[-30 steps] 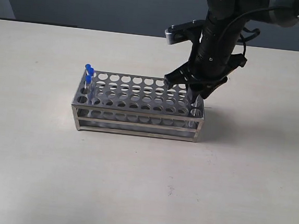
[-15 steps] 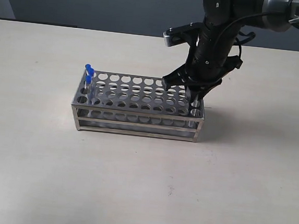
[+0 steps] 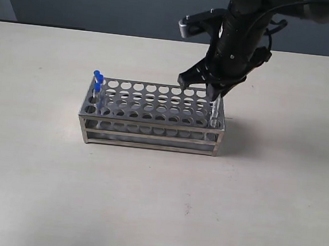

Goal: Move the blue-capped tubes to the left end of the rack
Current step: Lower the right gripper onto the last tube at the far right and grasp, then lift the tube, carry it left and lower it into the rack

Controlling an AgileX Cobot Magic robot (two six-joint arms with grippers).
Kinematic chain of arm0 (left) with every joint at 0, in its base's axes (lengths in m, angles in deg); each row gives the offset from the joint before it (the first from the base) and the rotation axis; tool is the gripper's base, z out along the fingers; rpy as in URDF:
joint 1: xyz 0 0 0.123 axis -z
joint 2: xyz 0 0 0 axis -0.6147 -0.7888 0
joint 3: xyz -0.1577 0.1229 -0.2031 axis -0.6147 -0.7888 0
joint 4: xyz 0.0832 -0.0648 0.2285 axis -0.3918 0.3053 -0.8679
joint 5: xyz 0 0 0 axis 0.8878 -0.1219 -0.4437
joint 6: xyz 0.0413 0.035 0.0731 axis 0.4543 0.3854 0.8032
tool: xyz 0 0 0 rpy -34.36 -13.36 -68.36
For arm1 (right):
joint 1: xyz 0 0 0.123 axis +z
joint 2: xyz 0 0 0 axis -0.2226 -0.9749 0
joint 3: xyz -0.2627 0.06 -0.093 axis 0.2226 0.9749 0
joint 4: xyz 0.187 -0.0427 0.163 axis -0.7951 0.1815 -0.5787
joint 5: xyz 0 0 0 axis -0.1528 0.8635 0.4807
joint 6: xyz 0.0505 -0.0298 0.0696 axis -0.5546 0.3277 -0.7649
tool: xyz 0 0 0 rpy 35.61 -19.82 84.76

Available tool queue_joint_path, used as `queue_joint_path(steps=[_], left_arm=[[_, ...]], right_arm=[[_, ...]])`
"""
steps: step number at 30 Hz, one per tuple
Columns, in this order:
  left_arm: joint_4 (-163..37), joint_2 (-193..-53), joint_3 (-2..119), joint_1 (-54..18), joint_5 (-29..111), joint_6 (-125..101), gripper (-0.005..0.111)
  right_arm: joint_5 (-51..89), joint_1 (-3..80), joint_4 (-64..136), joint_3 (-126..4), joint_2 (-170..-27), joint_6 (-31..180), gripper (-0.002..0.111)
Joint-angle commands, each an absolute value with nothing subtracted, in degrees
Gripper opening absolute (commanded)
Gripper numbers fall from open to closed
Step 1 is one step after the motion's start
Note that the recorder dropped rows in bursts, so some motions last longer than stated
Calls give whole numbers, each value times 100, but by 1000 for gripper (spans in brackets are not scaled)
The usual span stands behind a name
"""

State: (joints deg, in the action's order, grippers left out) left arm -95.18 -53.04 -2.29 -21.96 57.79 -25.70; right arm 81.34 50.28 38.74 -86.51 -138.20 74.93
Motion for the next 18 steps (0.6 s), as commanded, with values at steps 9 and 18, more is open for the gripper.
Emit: queue_joint_path(steps=[9,18], left_arm=[[-9498,-5323,-198,-2174,5747,-2597,1],[-9498,-5323,-198,-2174,5747,-2597,1]], right_arm=[[8306,5396,3971,-8988,-13095,7593,0],[8198,6106,2860,-10091,-13638,8571,0]])
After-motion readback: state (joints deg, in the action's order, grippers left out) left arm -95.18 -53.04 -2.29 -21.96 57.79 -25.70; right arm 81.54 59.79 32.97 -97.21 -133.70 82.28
